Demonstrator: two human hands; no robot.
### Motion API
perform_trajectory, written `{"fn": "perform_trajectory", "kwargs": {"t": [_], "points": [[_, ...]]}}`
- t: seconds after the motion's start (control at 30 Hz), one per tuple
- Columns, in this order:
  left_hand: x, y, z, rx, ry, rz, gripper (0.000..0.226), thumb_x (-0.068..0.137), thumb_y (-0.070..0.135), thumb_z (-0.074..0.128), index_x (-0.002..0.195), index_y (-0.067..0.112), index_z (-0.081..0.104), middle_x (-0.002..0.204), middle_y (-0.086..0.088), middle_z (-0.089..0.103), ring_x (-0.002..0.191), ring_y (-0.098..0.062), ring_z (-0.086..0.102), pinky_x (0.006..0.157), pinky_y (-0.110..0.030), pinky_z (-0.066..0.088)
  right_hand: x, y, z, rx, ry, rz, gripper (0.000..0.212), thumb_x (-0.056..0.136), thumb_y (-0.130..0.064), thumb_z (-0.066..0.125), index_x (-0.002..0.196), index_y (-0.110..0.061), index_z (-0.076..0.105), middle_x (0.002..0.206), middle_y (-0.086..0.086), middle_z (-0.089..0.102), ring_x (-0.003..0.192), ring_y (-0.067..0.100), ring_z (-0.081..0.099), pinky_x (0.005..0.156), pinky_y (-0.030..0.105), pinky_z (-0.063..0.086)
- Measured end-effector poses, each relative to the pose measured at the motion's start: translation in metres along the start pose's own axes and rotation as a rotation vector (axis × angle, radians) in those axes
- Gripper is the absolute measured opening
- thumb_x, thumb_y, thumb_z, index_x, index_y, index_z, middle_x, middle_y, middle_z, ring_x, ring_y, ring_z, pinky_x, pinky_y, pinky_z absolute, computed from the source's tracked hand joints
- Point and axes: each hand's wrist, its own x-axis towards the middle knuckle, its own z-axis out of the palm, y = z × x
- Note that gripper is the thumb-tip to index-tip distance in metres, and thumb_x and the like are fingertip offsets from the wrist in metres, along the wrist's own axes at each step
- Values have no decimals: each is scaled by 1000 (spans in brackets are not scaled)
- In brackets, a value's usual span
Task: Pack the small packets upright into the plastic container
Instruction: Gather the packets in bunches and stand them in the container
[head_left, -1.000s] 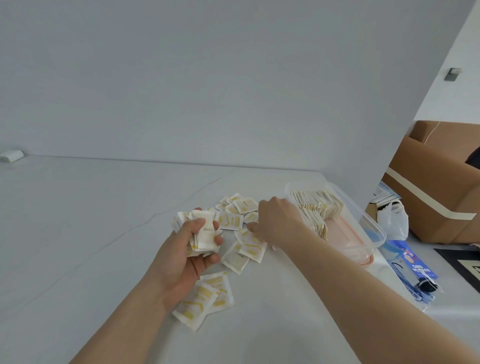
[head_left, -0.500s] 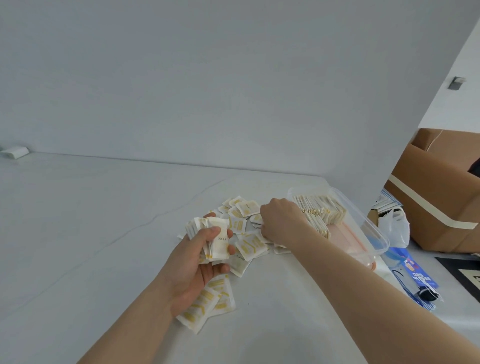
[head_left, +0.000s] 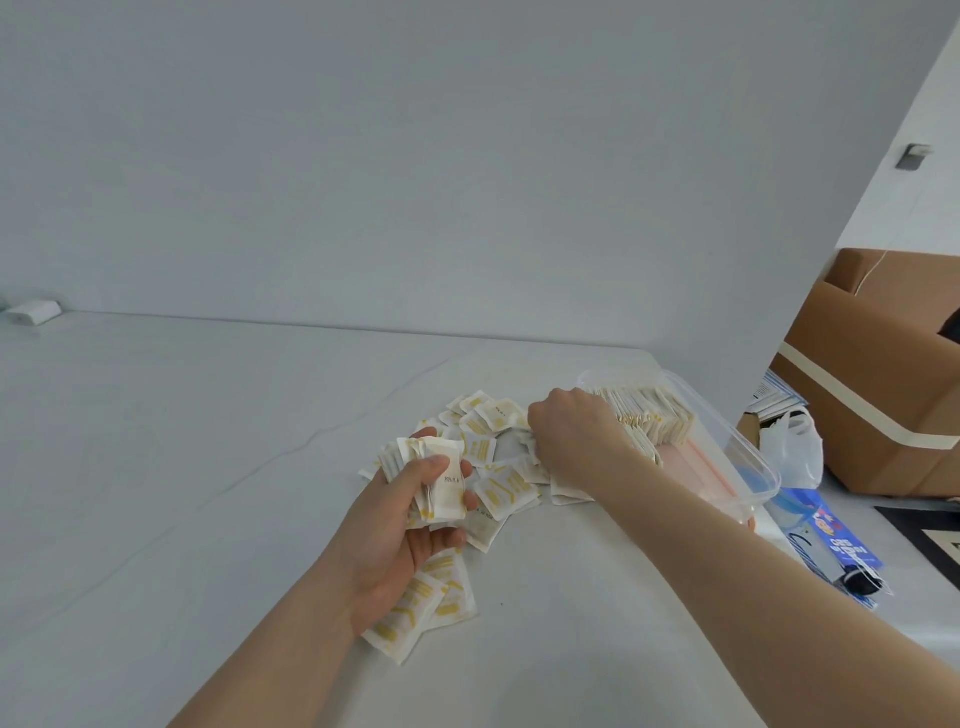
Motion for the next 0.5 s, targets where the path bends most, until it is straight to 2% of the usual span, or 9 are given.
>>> {"fn": "perform_trajectory", "kwargs": {"t": [0.07, 0.13, 0.2, 0.27, 0.33, 0.4, 0.47, 0.5], "points": [[0, 0, 2, 12, 31, 24, 24, 100, 16, 57, 122, 23, 64, 99, -11, 71, 80, -26, 69, 63, -37, 50, -10, 3, -7, 198, 102, 94, 13, 95, -20, 59, 94, -11, 68, 76, 4, 55, 85, 31, 64, 60, 32, 36], [0, -3, 2, 35, 65, 51, 27, 99, 16, 60, 125, 23, 62, 103, -12, 72, 88, -29, 73, 69, -40, 52, -27, 7, -15, 500, 160, 186, 21, 92, -31, 63, 84, -15, 75, 65, 7, 61, 70, 29, 64, 51, 33, 43], [-1, -5, 5, 66, 78, 71, 34, 99, 14, 61, 131, 23, 58, 113, -15, 74, 100, -31, 75, 82, -45, 56, -49, 6, -23, 929, 134, 250, 22, 90, -31, 68, 76, -18, 77, 60, 6, 70, 60, 25, 71, 54, 32, 57], [-4, -9, 11, 114, 76, 85, 36, 99, 14, 63, 133, 23, 56, 119, -15, 74, 106, -29, 75, 96, -49, 56, -75, 1, -30, 1262, 56, 312, 18, 91, -27, 70, 77, -19, 79, 62, 6, 73, 55, 21, 73, 53, 27, 58], [-6, -16, 15, 194, 80, 97, 39, 98, 19, 67, 133, 28, 53, 114, -7, 77, 107, -23, 75, 101, -47, 54, -99, -11, -28, 1343, 36, 324, 19, 93, -30, 70, 80, -21, 80, 64, 6, 73, 53, 17, 73, 47, 20, 46], [-9, -25, 20, 283, 105, 111, 46, 92, 30, 76, 129, 37, 50, 110, 1, 78, 106, -16, 74, 98, -40, 55, -116, -24, -21, 1343, 69, 299, 22, 95, -32, 68, 79, -20, 79, 59, 6, 70, 49, 14, 69, 47, 27, 47], [-10, -34, 23, 320, 115, 112, 55, 81, 43, 82, 126, 41, 51, 113, 3, 75, 106, -13, 73, 98, -41, 56, -123, -36, -11, 1292, 129, 237, 30, 93, -34, 66, 73, -13, 72, 54, 10, 61, 43, 12, 52, 49, 38, 52], [-11, -38, 24, 323, 115, 113, 58, 79, 46, 84, 126, 41, 51, 113, 3, 74, 104, -12, 73, 97, -39, 57, -125, -40, -6, 1239, 178, 213, 34, 93, -36, 65, 70, -11, 67, 52, 11, 56, 43, 15, 40, 46, 38, 47]]}}
